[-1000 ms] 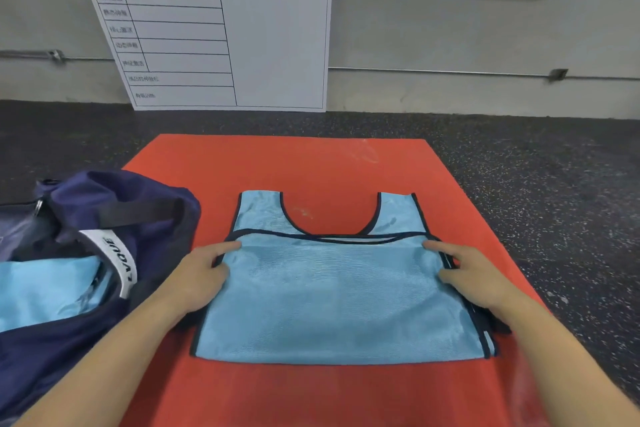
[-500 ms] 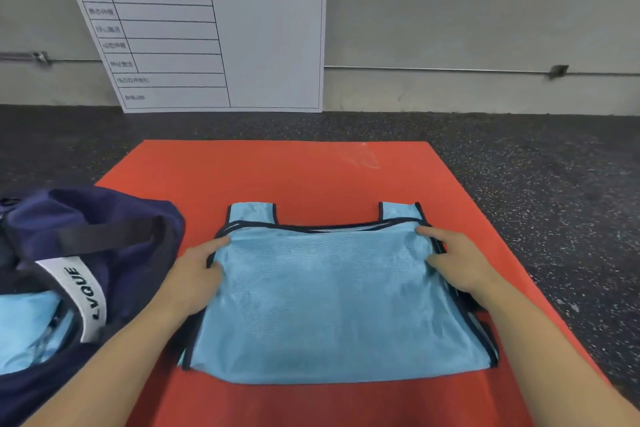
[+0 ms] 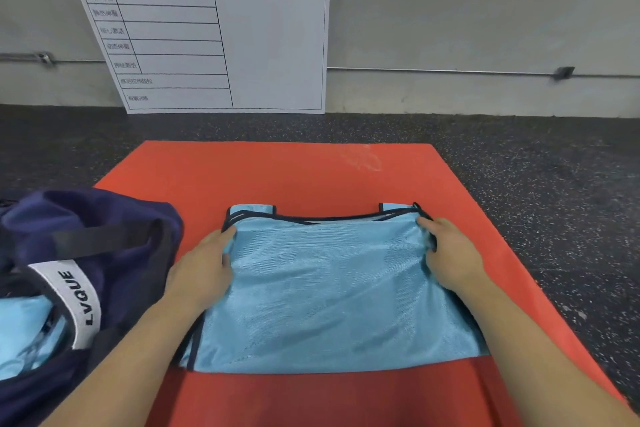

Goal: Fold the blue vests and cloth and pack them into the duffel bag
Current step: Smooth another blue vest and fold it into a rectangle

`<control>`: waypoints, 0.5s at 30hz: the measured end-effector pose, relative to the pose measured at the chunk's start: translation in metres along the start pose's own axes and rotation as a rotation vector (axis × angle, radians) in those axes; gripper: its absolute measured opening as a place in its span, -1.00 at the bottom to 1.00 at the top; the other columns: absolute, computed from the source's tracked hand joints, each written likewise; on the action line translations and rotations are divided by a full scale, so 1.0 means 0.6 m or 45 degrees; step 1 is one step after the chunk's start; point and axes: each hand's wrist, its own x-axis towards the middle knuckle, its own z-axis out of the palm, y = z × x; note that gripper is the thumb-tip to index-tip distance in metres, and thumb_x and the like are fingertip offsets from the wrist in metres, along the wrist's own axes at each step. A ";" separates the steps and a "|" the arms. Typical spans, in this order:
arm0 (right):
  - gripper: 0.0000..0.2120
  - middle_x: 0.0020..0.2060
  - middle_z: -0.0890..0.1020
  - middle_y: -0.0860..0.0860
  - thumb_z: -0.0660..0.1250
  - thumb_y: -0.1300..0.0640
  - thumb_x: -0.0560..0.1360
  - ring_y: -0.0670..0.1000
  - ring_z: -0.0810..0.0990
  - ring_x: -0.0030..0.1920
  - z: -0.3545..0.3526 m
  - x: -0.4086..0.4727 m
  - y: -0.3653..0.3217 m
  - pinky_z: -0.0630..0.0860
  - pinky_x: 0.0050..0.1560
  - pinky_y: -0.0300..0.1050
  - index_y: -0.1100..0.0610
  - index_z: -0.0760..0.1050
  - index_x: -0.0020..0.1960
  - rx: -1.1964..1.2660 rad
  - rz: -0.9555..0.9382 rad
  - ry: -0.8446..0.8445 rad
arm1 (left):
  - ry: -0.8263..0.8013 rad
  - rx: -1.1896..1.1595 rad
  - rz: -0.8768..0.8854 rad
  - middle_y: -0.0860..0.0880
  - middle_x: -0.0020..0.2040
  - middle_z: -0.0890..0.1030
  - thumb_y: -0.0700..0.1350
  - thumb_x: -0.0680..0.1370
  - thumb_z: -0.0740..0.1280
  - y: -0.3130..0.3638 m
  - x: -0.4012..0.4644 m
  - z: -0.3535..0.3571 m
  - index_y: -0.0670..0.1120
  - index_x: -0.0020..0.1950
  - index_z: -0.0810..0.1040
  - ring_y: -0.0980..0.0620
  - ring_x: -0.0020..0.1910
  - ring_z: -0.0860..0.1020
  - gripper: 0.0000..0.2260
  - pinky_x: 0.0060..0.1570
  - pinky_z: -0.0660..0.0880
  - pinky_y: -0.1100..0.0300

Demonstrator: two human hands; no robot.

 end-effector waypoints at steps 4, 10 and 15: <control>-0.44 0.49 0.37 0.09 0.32 0.27 0.53 0.16 0.32 0.46 0.017 -0.016 -0.041 0.37 0.40 0.13 -0.03 0.41 0.50 -0.433 -0.022 0.217 | 0.296 0.278 0.169 -0.20 0.50 0.37 -0.26 0.48 0.37 0.039 -0.008 0.003 0.00 0.42 0.51 -0.31 0.21 0.54 -0.50 0.12 0.56 -0.14; -0.40 0.62 0.20 0.06 -0.18 -0.08 0.64 0.10 0.09 0.63 0.115 -0.071 -0.201 0.06 0.59 0.23 0.06 0.25 0.60 -0.244 -0.613 -0.165 | 0.039 0.203 0.547 -0.13 0.57 0.32 0.02 0.62 -0.10 0.143 -0.055 0.100 -0.13 0.54 0.36 -0.13 0.57 0.26 -0.44 0.53 0.22 -0.07; -0.36 0.66 -0.10 -0.04 -0.26 -0.27 0.64 0.01 -0.17 0.65 0.104 -0.047 -0.115 -0.19 0.62 0.09 -0.07 -0.09 0.67 -0.344 -0.306 -0.252 | -0.054 0.280 0.270 -0.01 0.66 -0.08 0.25 0.51 -0.35 0.097 -0.040 0.093 -0.07 0.67 -0.05 0.04 0.64 -0.13 -0.23 0.58 -0.20 0.09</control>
